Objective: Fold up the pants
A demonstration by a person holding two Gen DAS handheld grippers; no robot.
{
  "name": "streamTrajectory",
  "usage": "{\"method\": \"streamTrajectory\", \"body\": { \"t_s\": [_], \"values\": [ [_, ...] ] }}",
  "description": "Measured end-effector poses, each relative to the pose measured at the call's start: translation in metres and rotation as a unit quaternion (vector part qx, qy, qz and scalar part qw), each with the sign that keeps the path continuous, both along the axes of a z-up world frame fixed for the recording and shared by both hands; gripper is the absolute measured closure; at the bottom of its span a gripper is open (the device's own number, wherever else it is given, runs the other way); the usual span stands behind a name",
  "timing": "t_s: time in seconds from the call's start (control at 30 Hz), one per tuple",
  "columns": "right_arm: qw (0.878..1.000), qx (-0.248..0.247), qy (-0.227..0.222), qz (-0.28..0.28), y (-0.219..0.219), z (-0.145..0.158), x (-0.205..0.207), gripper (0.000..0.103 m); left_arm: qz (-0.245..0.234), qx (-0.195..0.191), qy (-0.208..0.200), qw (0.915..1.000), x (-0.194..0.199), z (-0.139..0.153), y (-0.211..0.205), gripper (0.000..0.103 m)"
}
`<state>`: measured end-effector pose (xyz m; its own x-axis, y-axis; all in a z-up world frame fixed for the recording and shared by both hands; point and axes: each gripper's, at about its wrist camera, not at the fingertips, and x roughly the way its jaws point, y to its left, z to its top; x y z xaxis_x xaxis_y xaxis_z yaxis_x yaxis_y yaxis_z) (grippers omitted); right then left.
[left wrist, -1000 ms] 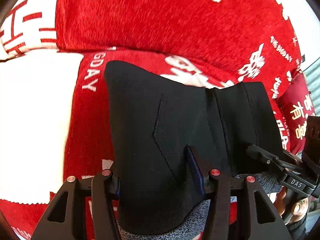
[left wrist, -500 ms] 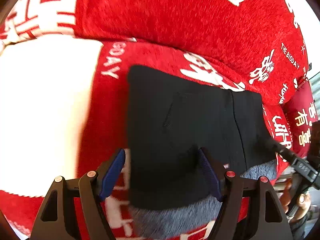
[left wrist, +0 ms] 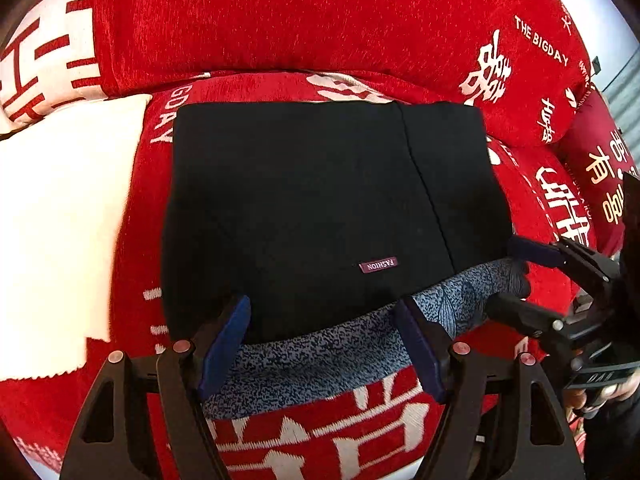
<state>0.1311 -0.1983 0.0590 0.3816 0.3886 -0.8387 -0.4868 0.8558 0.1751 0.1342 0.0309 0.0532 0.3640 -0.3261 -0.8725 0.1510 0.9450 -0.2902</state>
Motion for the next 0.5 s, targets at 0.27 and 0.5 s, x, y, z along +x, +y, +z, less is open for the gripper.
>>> {"method": "streamTrajectory", "body": {
  "t_s": [0.27, 0.5],
  "values": [
    [1.000, 0.013, -0.018, -0.006, 0.001, 0.023, 0.009, 0.021, 0.007, -0.010, -0.010, 0.9999, 0.019, 0.031, 0.011, 0.027],
    [0.999, 0.004, -0.042, -0.015, 0.018, 0.029, 0.078, 0.021, 0.036, 0.016, 0.011, 0.9992, 0.089, 0.030, 0.012, 0.027]
  ]
}}
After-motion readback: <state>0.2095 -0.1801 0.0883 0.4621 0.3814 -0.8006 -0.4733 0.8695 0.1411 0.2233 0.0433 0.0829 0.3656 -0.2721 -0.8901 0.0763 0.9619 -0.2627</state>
